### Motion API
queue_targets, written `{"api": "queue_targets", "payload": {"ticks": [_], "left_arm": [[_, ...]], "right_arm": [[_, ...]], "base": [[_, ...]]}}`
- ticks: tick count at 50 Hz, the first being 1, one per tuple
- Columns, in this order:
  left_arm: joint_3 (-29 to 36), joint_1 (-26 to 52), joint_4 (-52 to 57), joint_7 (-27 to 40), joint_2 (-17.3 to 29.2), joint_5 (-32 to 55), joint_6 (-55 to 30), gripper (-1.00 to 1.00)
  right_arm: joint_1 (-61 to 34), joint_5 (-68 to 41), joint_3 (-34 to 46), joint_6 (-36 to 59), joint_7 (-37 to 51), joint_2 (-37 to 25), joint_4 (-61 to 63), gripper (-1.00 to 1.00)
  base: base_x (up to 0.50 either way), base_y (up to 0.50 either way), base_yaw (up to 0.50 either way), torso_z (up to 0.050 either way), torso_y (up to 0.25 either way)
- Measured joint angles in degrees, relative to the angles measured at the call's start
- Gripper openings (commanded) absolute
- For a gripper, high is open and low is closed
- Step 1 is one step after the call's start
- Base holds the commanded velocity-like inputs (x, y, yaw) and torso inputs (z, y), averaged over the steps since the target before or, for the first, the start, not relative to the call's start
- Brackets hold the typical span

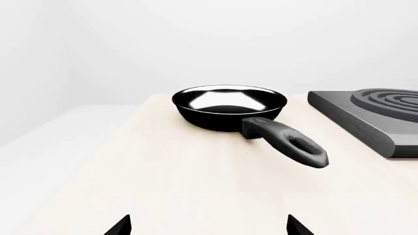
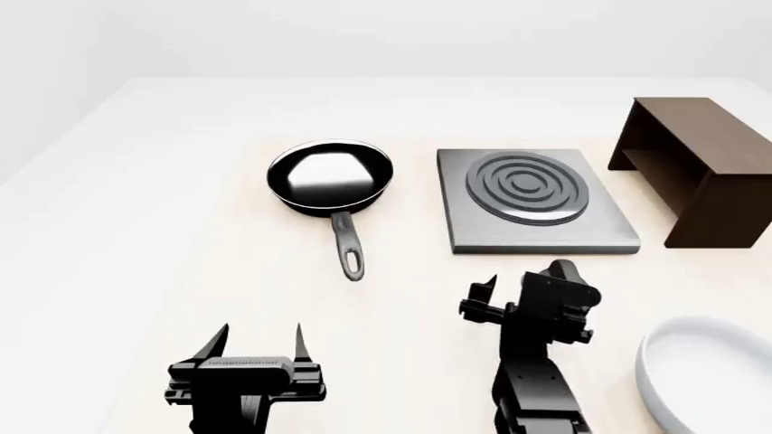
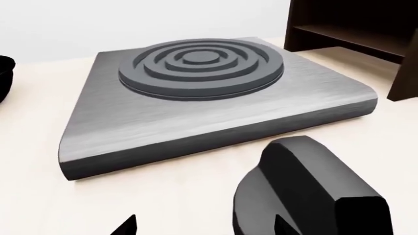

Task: Turn on the stove.

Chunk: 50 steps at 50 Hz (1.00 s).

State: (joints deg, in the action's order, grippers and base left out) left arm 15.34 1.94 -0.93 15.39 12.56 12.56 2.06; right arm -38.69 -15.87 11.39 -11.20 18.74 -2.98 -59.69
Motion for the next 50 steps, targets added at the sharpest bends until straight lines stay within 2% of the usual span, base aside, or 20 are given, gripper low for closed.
{"api": "queue_targets", "payload": {"ticks": [50], "left_arm": [[1.1, 0.24, 0.0, 0.95, 0.87, 0.83, 0.25, 1.0]], "right_arm": [[1.3, -3.87, -0.91, -1.06, 7.56, -0.4, 3.19, 1.0]], "base": [[0.0, 0.0, 0.0, 0.0, 0.0]]}}
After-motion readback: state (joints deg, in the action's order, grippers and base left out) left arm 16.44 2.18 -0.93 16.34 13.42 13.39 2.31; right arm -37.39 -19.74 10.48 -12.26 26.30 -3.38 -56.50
